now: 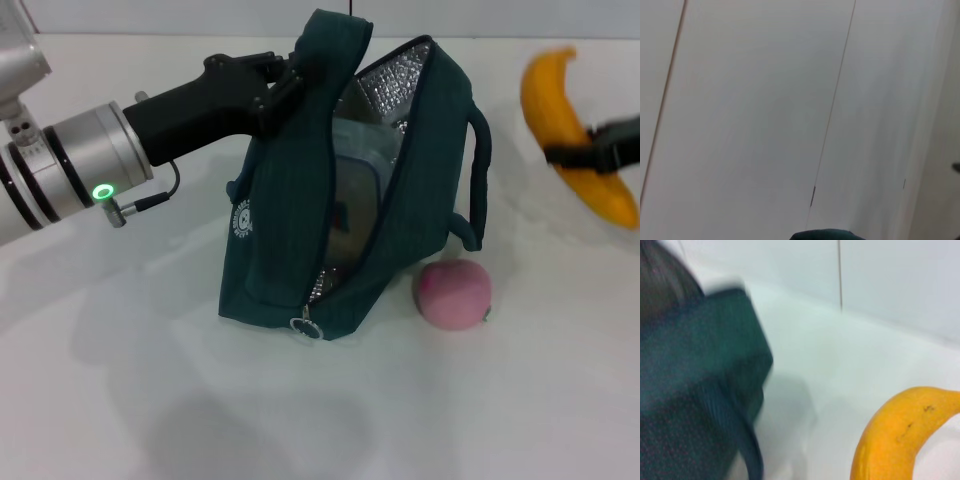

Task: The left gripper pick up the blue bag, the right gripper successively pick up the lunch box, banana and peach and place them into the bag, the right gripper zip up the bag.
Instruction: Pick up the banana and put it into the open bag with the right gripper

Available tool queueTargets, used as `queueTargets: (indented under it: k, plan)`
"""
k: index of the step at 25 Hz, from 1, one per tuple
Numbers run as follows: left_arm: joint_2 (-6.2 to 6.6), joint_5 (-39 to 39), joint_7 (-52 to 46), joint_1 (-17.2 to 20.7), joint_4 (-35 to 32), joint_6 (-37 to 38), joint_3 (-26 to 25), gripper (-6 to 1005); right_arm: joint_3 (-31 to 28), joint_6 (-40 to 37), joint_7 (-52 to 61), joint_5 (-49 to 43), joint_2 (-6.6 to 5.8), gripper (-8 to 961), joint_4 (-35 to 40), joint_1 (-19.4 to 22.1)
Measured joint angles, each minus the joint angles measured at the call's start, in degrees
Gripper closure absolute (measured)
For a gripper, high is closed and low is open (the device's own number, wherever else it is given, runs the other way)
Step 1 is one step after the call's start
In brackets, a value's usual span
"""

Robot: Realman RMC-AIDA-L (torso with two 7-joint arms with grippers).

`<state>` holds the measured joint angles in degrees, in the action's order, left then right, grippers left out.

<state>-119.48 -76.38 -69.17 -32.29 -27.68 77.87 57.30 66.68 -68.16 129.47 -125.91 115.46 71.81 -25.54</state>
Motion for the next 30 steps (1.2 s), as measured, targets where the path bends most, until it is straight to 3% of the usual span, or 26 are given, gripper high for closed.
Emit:
queueTargets:
  k: [2, 3, 4, 7, 8, 12, 15, 21, 25, 30]
  plan:
    - [0.01, 0.0, 0.0, 0.1, -0.1, 0.1, 0.0, 889, -1.2, 1.1, -5.5, 8.8, 0.0, 540, 0.5, 2.1]
    - [0.01, 0.0, 0.0, 0.1, -0.1, 0.1, 0.0, 889, -1.2, 1.1, -5.5, 8.8, 0.0, 540, 0.5, 2.1]
    - [0.02, 0.0, 0.0, 0.1, -0.2, 0.1, 0.0, 889, -2.4, 1.2, -11.9, 19.2, 0.0, 540, 0.0, 3.7]
    - [0.03, 0.0, 0.0, -0.1, -0.2, 0.2, 0.0, 889, -3.0, -0.1, -18.9, 30.2, 0.02, 539, -2.5, 4.5]
    - [0.04, 0.0, 0.0, -0.1, -0.2, 0.2, 0.1, 889, -3.2, -2.4, -24.6, 38.7, 0.0, 539, -6.5, 4.0]
    - [0.04, 0.0, 0.0, -0.2, -0.2, 0.2, 0.1, 890, -3.2, -10.6, -33.6, 52.1, -0.05, 539, -18.6, -0.4]
    - [0.02, 0.0, 0.0, -0.5, -0.2, 0.2, 0.1, 890, -3.3, -15.7, -37.4, 56.4, -0.06, 538, -30.5, -6.4]
    - [-0.13, 0.0, 0.0, -1.3, 0.0, 0.1, 0.2, 890, -2.9, -17.9, -39.3, 58.2, 0.49, 537, -46.0, -14.7]
    - [-0.15, 0.0, 0.0, -1.9, 0.3, 0.0, 0.2, 889, -1.5, -20.4, -41.3, 61.7, 0.7, 537, -52.6, -16.5]
    - [-0.22, 0.1, 0.6, -2.0, 0.4, 0.0, 0.2, 889, 5.3, -22.2, -46.0, 72.0, 0.72, 536, -56.8, -15.3]
